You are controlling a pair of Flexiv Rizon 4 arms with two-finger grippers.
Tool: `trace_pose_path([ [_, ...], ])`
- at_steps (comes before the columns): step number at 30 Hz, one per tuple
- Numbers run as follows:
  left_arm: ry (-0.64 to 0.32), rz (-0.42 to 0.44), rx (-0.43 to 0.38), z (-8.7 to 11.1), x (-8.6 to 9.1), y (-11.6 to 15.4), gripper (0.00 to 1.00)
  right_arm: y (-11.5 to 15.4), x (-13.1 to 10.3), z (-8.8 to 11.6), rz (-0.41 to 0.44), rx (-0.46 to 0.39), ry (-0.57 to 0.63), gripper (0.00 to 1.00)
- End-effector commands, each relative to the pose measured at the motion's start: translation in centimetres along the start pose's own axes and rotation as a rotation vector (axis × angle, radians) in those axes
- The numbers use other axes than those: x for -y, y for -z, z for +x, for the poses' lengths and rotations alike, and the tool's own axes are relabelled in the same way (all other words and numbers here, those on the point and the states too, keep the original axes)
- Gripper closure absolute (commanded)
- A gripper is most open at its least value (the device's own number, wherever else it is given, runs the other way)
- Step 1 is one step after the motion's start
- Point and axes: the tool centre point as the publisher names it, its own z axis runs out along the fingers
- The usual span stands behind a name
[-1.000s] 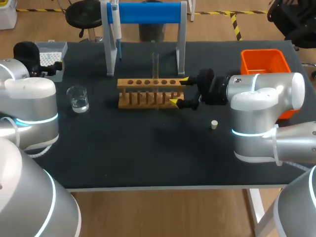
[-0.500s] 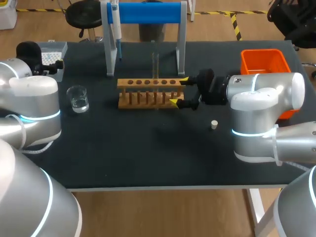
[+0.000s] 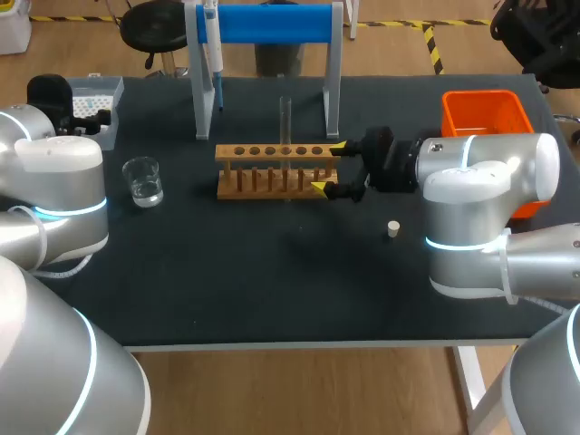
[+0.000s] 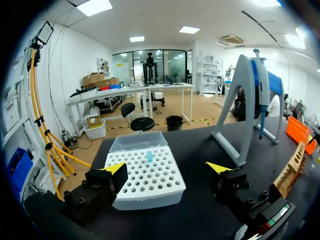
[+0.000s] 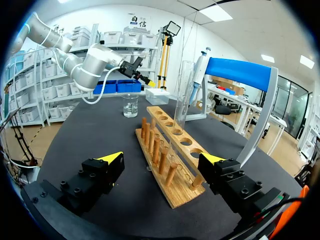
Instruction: Invert the test tube, pick up the pipette, mount the tip to pipette, aspirate from beaker and dispense into the tube, eject the tip, return the pipette, and cap with the stopper.
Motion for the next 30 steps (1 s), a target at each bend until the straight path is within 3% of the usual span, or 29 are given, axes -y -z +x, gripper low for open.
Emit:
trace_pose_path([
  [1,0.0,-0.021,0.008,-0.2,0.4,-1.1,0.0,0.0,0.1,0.1,-0.003,0.004,0.0,0.0],
  [30,0.002,-0.051,0.037,-1.0,-0.1,-2.2,0.0,0.0,0.1,0.1,-0.003,0.004,0.0,0.0],
])
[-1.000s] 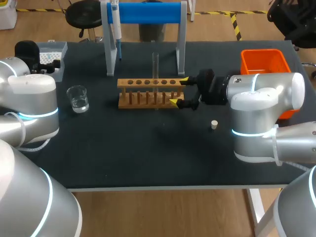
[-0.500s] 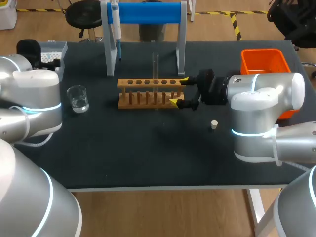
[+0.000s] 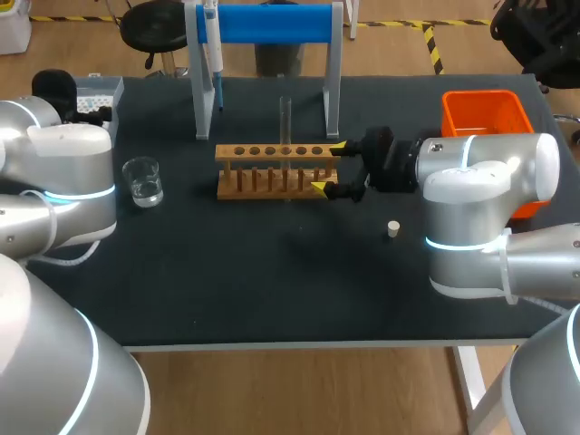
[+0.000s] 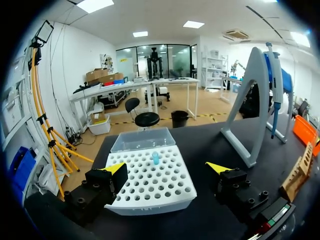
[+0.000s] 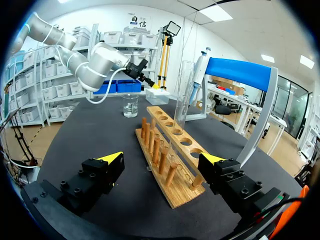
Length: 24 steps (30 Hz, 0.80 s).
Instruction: Invert the test tube, pick up the pipette, mount the tip to pipette, aspirate from beaker and dispense into the tube, eject the tip, return the pipette, and cap with the stopper.
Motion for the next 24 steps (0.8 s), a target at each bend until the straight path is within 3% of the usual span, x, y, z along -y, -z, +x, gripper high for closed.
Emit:
trace_pose_path([
  [1,-0.001,-0.005,-0.003,-0.07,0.1,-0.01,0.0,-0.04,0.09,0.09,-0.003,0.004,0.0,0.0],
  [24,-0.004,-0.011,-0.003,-0.33,0.27,-0.4,0.0,-0.04,0.09,0.09,-0.003,0.004,0.0,0.0],
])
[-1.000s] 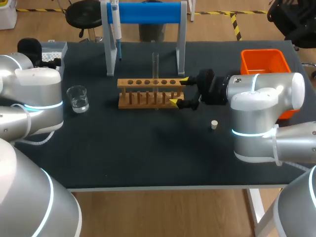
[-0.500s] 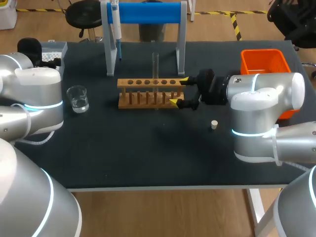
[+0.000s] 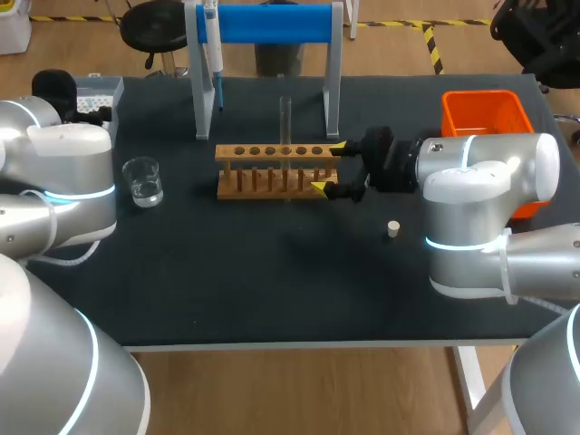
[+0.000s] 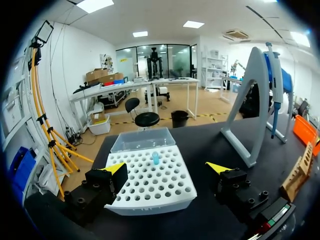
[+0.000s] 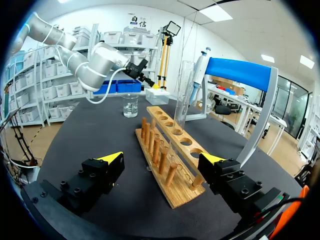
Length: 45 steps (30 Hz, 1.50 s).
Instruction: Invert the test tube, pick up the pipette, mount the tip to pipette, aspirate from beaker and dispense into the tube, eject the tip, return the pipette, and cap with the stopper.
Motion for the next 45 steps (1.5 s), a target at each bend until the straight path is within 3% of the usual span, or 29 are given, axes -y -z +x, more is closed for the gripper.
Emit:
trace_pose_path([
  [1,-0.002,-0.011,-0.003,-0.3,0.3,-0.5,0.0,0.0,0.1,0.1,-0.003,0.004,0.0,0.0],
  [25,-0.02,-0.026,-0.025,-2.0,1.8,-2.4,0.01,0.0,0.1,0.1,-0.003,0.004,0.0,0.0],
  [27,-0.022,-0.025,-0.028,-2.0,1.9,-2.6,0.24,0.0,0.1,0.1,-0.003,0.004,0.0,0.0],
  [28,-0.023,-0.025,-0.03,-1.9,2.0,-2.7,0.3,0.0,0.1,0.1,-0.003,0.004,0.0,0.0],
  [32,-0.025,-0.027,-0.035,-1.9,2.0,-2.9,0.42,0.0,0.1,0.1,-0.003,0.004,0.0,0.0],
  [45,-0.017,-0.029,-0.043,-1.8,1.7,-3.4,0.47,0.0,0.1,0.1,-0.003,0.004,0.0,0.0],
])
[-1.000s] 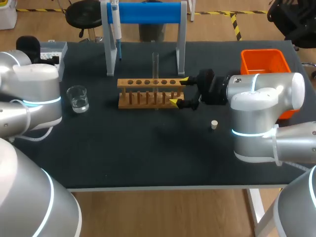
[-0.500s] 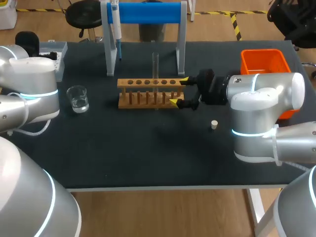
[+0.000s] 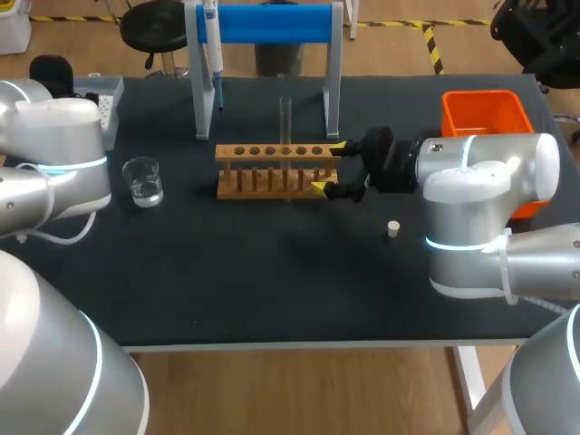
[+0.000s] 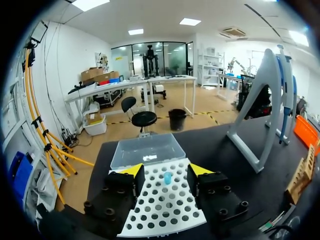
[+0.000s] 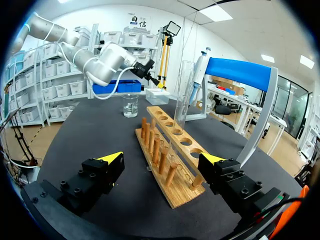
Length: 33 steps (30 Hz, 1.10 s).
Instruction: Invert the test tube, pick up the pipette, mount the tip to pipette, aspirate from beaker and dispense into the tube, eject the tip, return the pipette, and cap with the stopper.
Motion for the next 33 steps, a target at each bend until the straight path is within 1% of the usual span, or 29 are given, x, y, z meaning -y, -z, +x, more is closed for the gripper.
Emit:
trace_pose_path([
  [1,0.0,-0.005,-0.004,-0.2,0.1,-0.3,0.48,0.0,0.1,0.1,-0.003,0.004,0.0,0.0],
  [2,0.0,-0.005,-0.005,-0.2,0.0,-0.3,0.5,0.0,0.1,0.1,-0.003,0.004,0.0,0.0],
  [19,0.005,-0.016,-0.016,0.1,-0.6,-1.1,0.5,0.0,0.1,0.1,-0.003,0.004,0.0,0.0],
  [33,0.004,-0.024,-0.021,0.1,-0.7,-1.5,0.52,0.0,0.1,0.1,-0.003,0.004,0.0,0.0],
])
